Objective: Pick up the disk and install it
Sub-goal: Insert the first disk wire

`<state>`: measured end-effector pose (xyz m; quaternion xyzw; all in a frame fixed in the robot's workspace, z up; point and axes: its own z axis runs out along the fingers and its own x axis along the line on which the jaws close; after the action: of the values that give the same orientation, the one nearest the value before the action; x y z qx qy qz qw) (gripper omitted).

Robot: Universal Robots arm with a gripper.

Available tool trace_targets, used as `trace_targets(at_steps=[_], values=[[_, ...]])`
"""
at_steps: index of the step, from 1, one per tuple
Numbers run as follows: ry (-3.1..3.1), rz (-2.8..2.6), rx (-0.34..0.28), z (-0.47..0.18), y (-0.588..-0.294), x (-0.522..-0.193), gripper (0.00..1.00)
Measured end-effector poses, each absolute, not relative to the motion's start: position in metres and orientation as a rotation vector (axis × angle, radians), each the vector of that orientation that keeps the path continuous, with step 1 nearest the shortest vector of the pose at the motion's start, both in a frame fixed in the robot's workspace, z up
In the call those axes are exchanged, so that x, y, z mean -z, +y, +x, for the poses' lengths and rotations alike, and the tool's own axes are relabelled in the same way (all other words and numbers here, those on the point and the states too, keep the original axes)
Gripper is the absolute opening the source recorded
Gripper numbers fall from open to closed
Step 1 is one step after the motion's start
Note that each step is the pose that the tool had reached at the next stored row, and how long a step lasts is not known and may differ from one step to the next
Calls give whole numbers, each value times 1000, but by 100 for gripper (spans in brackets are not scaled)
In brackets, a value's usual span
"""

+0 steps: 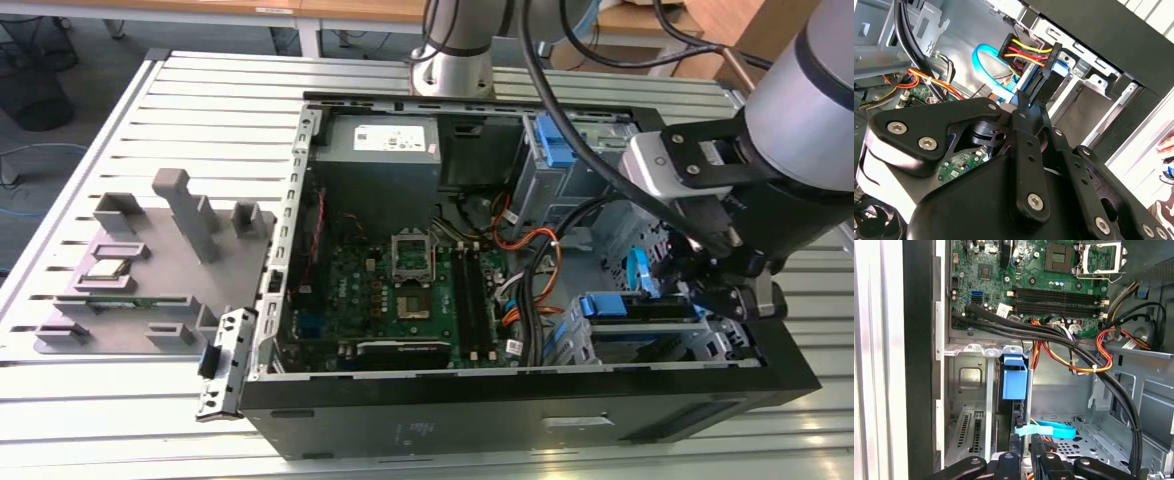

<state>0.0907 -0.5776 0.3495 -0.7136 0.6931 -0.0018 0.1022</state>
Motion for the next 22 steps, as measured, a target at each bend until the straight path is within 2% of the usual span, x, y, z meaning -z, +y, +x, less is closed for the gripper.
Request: trace_targets(at_steps=[22], values=[[2057, -2115, -16, 116, -577, -352, 24]])
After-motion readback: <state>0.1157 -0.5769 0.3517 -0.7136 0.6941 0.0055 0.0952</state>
